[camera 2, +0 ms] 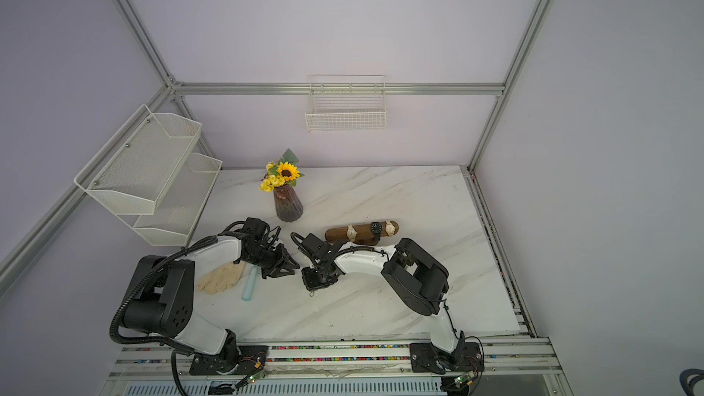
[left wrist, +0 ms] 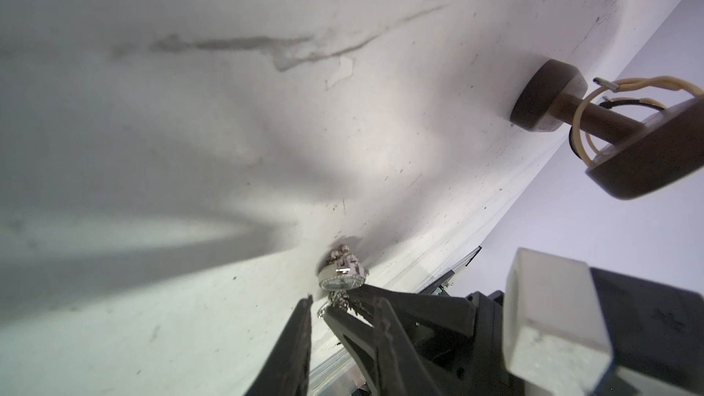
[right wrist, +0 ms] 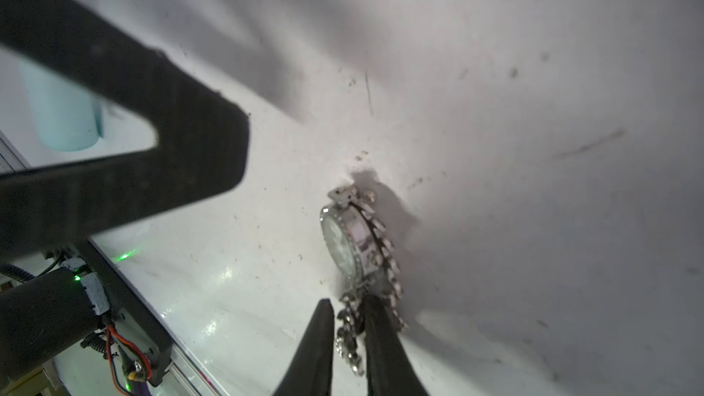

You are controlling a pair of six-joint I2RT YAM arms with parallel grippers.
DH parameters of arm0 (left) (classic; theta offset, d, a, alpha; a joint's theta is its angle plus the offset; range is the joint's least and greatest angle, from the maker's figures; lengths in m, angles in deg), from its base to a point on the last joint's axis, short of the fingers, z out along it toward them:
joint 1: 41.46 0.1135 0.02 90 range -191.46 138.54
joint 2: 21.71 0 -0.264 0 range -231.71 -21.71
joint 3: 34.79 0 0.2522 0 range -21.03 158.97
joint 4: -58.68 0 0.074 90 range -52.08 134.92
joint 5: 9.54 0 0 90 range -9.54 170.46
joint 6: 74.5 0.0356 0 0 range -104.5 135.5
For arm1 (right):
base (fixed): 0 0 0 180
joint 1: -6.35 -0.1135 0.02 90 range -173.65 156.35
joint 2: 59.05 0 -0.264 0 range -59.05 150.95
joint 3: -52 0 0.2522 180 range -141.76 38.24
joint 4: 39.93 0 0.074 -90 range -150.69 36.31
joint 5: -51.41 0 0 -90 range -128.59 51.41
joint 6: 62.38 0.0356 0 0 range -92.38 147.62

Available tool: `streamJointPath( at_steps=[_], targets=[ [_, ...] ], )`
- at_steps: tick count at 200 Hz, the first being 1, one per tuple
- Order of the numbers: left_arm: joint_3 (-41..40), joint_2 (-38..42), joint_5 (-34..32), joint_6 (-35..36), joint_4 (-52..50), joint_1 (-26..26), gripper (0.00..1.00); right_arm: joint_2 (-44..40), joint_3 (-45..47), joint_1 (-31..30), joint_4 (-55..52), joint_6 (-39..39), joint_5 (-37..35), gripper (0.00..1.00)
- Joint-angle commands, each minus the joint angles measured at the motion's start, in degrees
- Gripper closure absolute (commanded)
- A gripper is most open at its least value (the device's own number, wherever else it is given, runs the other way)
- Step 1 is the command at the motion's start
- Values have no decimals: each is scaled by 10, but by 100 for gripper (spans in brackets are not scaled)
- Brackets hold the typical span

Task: Place watch on stand
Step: Pick up the watch at the center of the board.

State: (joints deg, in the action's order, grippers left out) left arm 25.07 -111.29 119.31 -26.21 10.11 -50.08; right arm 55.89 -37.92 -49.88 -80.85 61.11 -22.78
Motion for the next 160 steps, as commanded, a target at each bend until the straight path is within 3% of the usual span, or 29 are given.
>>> streamJointPath(
  at_steps=[1,31,79,103,132,160],
  targets=[
    [-17,14,15,15,3,6,71,25,-25,-11,-28,-20,-34,80],
    [-20,15,16,17,2,10,71,42,-46,-25,-50,-36,-67,84],
    [-23,29,25,18,1,20,72,8,-8,-24,2,-36,-36,98],
    [-24,57,41,15,0,30,80,-28,25,-9,82,-20,17,100],
    [-11,127,87,1,11,37,80,-75,88,34,225,46,123,99],
    [-9,178,116,-29,32,36,81,-101,113,57,322,100,175,100]
  ],
)
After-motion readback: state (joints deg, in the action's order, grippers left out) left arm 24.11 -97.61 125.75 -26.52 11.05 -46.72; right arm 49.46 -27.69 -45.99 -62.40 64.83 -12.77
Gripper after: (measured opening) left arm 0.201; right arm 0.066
